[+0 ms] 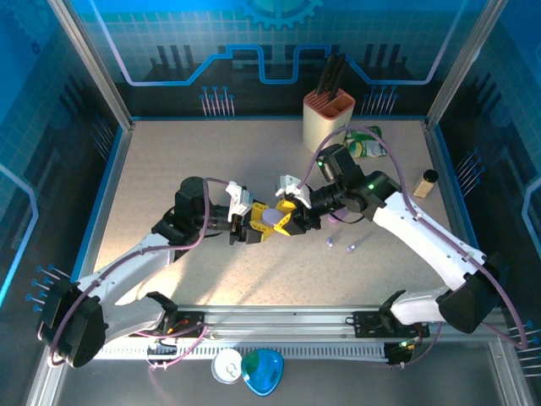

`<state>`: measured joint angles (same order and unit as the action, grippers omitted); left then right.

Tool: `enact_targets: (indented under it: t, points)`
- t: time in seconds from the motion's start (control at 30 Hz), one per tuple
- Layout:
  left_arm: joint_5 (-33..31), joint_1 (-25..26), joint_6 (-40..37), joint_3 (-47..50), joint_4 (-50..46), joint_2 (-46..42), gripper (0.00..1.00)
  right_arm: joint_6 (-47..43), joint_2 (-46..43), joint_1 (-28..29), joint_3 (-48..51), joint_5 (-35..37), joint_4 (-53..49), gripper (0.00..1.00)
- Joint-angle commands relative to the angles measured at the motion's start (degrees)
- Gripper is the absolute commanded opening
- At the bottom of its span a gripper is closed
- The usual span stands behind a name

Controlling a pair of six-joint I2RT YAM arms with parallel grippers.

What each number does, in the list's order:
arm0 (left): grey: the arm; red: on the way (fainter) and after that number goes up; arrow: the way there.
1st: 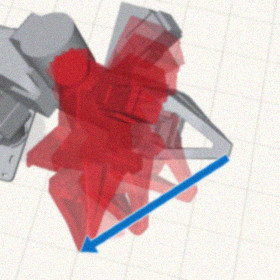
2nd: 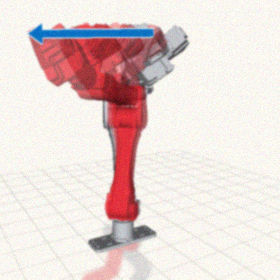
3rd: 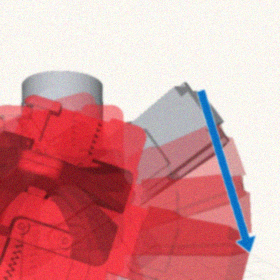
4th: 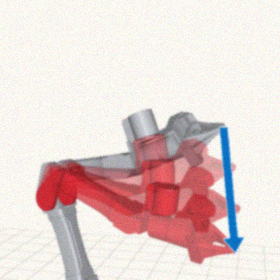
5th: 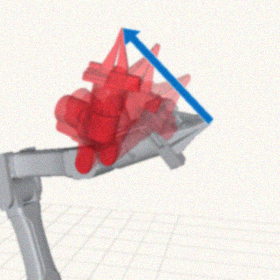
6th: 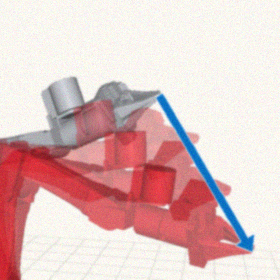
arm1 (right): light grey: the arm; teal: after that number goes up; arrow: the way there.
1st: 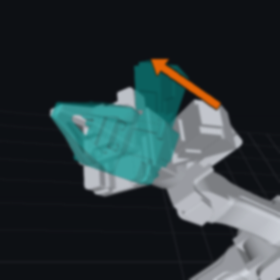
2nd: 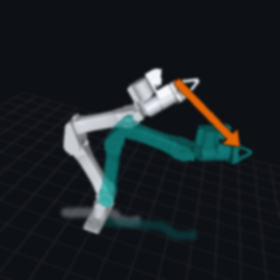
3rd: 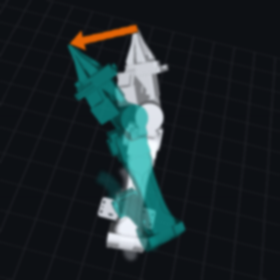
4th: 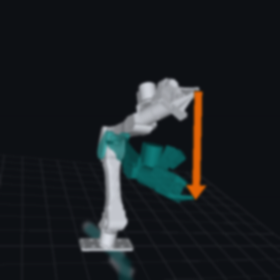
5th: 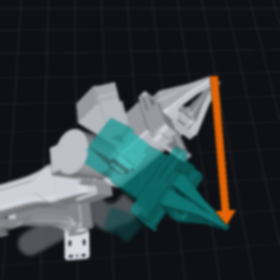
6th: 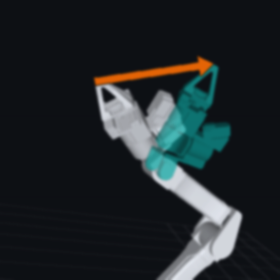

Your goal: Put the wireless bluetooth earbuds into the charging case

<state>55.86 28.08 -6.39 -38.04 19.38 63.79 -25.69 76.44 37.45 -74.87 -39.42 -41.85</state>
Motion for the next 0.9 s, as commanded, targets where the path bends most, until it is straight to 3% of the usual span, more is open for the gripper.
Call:
enact_targets:
  t: [0.0, 0.13, 0.3, 0.87]
  points:
    - [2.4, 0.6, -1.5, 0.4, 1.2, -0.8, 0.37, 0.6, -0.6, 0.6, 0.5, -0.1, 1.2, 0.37]
    - [2.6, 0.6, -1.5, 0.4, 1.2, -1.0, 0.33, 0.5, -0.5, 0.6, 0.4, -0.3, 1.0, 0.37]
    - [2.4, 0.6, -1.5, 0.6, 2.2, -1.7, 0.49, 0.4, -0.2, 0.6, 0.3, -0.3, 0.5, 0.37]
    - [1.0, 0.7, 0.3, 1.3, 5.0, -2.4, 0.52, -0.2, 0.9, 0.8, 0.1, -1.0, -0.9, 0.37]
